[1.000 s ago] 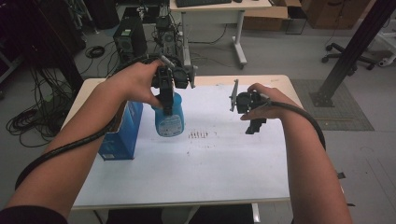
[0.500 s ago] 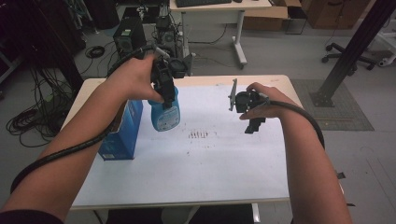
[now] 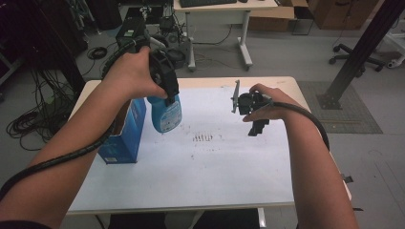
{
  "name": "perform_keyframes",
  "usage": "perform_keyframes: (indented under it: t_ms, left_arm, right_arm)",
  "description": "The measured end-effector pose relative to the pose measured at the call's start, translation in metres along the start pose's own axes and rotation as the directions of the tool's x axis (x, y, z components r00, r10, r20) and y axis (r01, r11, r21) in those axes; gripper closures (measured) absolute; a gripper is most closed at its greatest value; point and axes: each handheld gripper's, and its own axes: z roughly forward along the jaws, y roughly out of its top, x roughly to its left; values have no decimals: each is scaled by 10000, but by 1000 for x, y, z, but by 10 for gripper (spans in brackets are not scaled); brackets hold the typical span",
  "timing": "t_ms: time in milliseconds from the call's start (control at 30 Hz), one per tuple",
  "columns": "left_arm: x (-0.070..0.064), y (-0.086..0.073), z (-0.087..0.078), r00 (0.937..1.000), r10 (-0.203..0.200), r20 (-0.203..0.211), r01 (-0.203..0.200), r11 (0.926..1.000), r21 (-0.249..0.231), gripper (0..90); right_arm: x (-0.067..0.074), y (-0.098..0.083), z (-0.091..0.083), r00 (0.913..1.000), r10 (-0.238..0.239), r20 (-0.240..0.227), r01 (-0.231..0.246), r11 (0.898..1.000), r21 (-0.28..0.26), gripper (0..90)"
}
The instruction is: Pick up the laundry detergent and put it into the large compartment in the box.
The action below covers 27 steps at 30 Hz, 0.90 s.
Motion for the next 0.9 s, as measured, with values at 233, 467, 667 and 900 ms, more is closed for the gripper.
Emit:
perform_keyframes:
  t_ms: [233,467,667,900]
  left_arm:
    - [14,-11,-20,9921,-1248,90,1250,9919,-212,377]
    - [23,-19,-36,9830,-1837,67,1838,9827,-229,377]
    - [35,-29,-51,9727,-2321,78,2323,9720,-364,377]
    - [50,-43,-66,9463,-3231,75,3230,9451,-499,377]
  right_arm:
    - [-1,0,-2,10000,-24,45,24,10000,-45,51]
    - [-1,0,-4,10000,-54,73,54,10000,-77,51]
    - [0,3,-4,9999,-113,77,114,9999,-110,51]
    - [0,7,-5,9998,-188,93,189,9998,-110,50]
